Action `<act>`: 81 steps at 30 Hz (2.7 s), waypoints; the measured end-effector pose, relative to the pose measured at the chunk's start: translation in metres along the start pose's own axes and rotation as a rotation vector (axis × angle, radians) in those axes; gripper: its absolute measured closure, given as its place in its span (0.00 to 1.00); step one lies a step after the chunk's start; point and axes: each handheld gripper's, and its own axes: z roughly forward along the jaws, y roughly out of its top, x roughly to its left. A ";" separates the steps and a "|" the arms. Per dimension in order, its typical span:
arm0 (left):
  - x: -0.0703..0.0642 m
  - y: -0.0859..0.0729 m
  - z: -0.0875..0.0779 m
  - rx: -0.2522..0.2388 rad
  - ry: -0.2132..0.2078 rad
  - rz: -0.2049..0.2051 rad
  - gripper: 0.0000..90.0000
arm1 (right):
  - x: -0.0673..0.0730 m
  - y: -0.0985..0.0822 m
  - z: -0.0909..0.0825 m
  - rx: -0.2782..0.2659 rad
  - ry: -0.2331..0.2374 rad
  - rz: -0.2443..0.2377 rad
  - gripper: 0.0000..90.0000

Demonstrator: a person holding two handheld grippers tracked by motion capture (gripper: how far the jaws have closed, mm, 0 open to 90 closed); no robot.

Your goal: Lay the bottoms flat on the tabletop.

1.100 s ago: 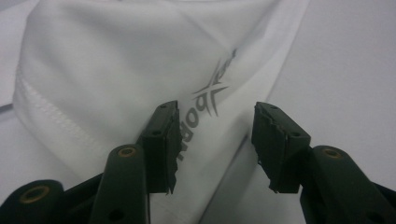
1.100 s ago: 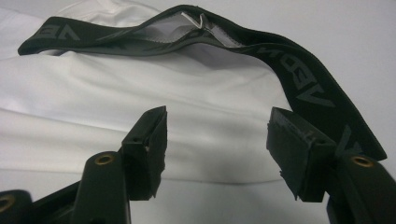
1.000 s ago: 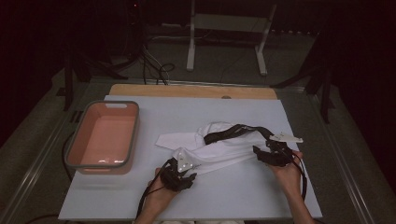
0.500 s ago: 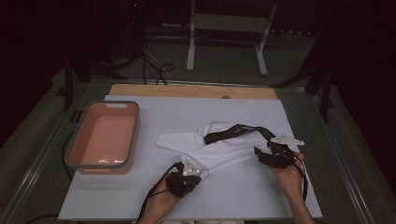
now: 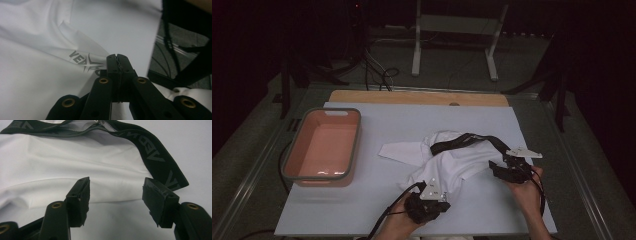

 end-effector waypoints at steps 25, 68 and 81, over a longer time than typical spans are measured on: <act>0.008 -0.015 -0.005 0.023 0.008 -0.011 1.00 | 0.005 -0.005 0.018 0.069 0.024 0.027 0.49; 0.022 0.006 -0.004 -0.064 0.093 -0.029 0.60 | -0.026 -0.013 -0.003 0.093 -0.157 0.067 0.60; 0.049 -0.007 0.000 -0.019 0.182 -0.075 0.58 | -0.004 -0.037 -0.023 0.139 -0.025 0.104 0.55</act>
